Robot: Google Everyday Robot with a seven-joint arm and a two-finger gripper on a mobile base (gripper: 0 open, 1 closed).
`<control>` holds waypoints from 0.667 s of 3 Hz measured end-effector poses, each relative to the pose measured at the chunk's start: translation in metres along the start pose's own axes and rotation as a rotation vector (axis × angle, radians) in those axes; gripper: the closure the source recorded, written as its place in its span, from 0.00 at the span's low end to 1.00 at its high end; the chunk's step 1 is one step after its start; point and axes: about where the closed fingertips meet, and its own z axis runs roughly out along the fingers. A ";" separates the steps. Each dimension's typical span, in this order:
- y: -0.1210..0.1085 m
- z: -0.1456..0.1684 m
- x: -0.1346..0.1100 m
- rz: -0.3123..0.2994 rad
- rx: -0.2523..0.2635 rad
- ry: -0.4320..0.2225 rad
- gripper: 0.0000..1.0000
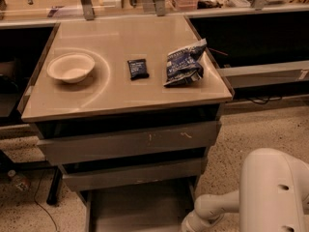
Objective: Open bottom drawer
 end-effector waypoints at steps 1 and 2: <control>0.034 -0.001 0.026 0.051 -0.030 -0.004 1.00; 0.040 0.000 0.031 0.059 -0.039 -0.001 0.82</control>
Offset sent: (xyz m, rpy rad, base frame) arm -0.0327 -0.0039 0.0059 0.0087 0.0349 -0.0293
